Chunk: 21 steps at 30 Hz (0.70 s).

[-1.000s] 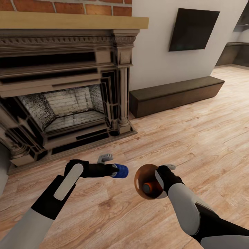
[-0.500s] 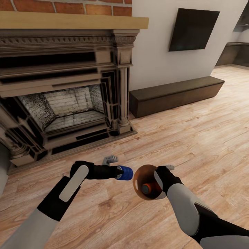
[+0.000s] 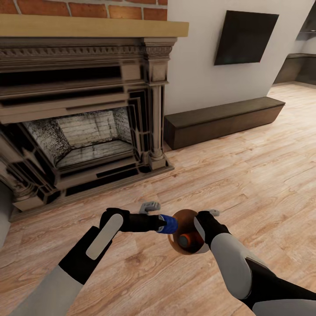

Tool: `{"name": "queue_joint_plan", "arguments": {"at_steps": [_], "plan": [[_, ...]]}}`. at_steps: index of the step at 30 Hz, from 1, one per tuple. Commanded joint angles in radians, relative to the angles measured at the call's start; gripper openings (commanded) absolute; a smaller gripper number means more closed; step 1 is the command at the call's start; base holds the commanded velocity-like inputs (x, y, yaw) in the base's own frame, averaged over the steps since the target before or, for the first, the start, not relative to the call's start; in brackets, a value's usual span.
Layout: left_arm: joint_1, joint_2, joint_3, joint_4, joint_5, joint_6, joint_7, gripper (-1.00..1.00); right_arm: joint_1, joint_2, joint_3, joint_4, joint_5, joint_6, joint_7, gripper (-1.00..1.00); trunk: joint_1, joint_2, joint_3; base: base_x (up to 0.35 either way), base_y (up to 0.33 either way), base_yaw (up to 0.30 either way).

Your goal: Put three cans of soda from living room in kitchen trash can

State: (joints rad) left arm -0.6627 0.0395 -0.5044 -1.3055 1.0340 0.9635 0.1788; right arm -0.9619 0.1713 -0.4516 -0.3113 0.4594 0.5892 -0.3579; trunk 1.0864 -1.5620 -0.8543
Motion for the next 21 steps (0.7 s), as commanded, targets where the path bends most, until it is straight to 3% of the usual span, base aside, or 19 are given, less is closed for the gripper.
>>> {"name": "queue_joint_plan", "arguments": {"at_steps": [1, 12, 21], "plan": [[0.000, -0.006, -0.003, 0.006, -0.003, -0.011, 0.001, -1.00, 0.000, 0.001, 0.001, 0.001, 0.004, 0.000, 0.005, -1.00, 0.000, 0.000, 0.000, 0.000, 0.000, 0.000], [-0.001, -0.033, -0.073, 0.120, -0.002, -0.090, -0.002, -1.00, 0.000, 0.003, 0.001, 0.007, 0.004, 0.000, 0.005, -1.00, 0.000, 0.000, 0.000, 0.000, 0.000, 0.000], [-0.003, -0.038, -0.089, 0.159, 0.000, -0.118, -0.005, -1.00, -0.001, 0.003, 0.005, 0.048, 0.004, 0.000, 0.020, -1.00, 0.000, 0.000, 0.000, 0.000, 0.000, 0.000]]}}
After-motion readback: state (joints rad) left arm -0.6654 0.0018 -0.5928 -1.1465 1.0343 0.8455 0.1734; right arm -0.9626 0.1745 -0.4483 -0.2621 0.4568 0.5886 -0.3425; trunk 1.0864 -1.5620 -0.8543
